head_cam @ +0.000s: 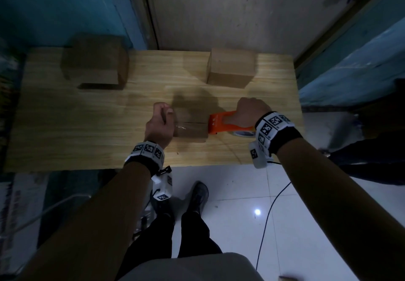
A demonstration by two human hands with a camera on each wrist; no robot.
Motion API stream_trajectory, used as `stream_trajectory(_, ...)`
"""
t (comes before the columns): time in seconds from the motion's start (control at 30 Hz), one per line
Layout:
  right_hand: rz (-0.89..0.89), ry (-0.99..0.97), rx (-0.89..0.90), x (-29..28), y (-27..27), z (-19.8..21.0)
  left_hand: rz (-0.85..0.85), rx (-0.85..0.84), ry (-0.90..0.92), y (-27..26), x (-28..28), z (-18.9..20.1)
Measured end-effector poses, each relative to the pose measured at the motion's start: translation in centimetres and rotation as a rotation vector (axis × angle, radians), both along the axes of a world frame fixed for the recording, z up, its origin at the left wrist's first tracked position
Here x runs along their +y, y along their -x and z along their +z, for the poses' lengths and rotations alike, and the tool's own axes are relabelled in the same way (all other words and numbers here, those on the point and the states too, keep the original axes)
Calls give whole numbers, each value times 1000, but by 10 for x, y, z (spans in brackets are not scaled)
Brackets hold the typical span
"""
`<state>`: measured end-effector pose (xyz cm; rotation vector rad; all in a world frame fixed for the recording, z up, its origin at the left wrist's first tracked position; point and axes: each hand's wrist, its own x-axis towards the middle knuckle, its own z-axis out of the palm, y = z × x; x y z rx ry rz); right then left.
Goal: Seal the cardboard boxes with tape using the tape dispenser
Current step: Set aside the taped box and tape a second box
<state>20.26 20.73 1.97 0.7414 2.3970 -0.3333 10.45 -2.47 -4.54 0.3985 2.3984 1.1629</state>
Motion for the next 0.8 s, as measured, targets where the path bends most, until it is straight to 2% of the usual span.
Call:
stream_trajectory(0.17,-5,-6,-3,-1,7,3,-29,5,-2,5,-4,-11)
stream_trajectory(0.53,30,-101,-11,-13,24,10,-11,-58,26,5,1,-7)
stream_trajectory(0.7,9,-163,-10,-19,27,13,-8,-65,49,3,2,-2)
stream_trajectory(0.8,5,-256,37,-28,32,1,-10,-57,43,1,1,1)
